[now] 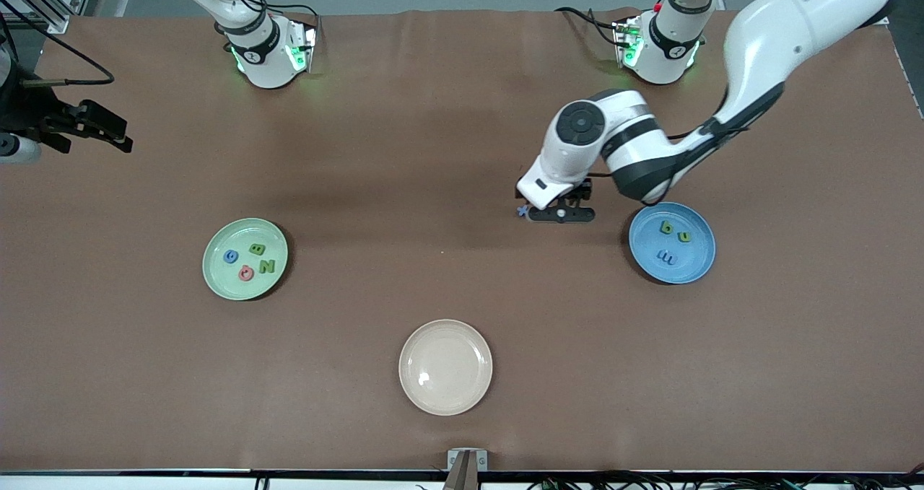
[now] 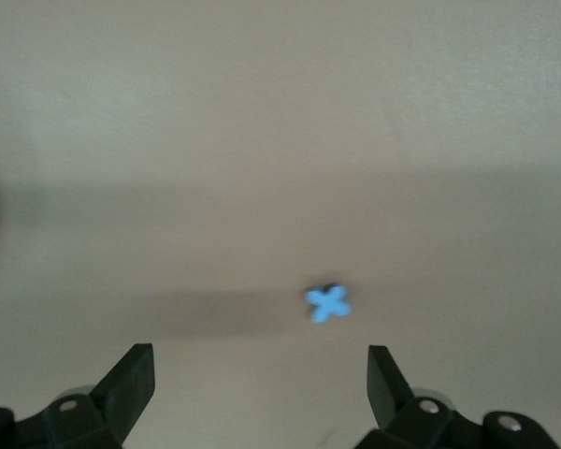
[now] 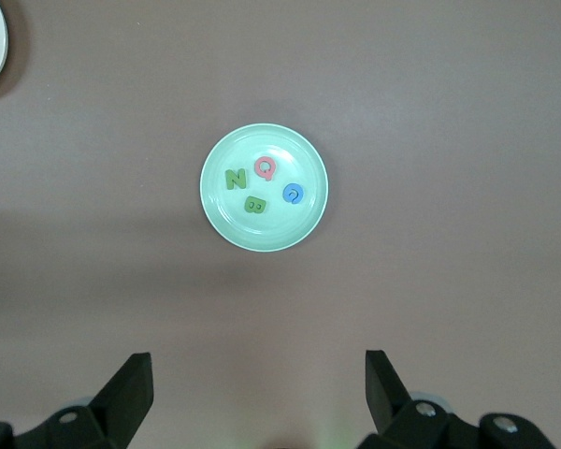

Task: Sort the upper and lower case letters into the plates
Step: 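Move the left gripper toward the blue lowercase x, then lower the left gripper and grasp the blue x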

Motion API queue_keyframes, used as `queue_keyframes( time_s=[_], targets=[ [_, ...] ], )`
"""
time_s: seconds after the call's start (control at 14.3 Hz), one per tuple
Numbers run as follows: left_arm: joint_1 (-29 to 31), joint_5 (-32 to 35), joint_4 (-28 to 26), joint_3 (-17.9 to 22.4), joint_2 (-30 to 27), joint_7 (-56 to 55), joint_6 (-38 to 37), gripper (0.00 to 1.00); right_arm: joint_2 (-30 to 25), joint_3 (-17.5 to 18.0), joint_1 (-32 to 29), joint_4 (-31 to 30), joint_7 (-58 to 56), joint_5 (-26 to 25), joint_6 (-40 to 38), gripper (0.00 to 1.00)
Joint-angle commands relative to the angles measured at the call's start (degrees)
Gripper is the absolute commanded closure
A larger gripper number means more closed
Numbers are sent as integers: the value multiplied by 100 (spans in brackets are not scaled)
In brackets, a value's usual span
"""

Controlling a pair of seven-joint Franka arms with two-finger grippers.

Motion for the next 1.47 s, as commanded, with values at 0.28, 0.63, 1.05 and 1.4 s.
queue_keyframes(
  time_s=[0.28,0.63,1.05,1.4],
  targets=[
    [-1084,-4,32,1201,16,-1077,1225,0,-172,-46,16,-177,38,173,58,0],
    [-1332,5,49,1527,16,-1077,1332,5,-172,-46,-2,-177,47,226,14,0],
    [-1508,13,49,1703,34,-1068,1332,20,-172,-46,7,-177,39,226,-3,0],
    [-1508,13,58,1703,42,-1068,1341,30,-172,-46,77,-186,30,218,-3,0]
  ],
)
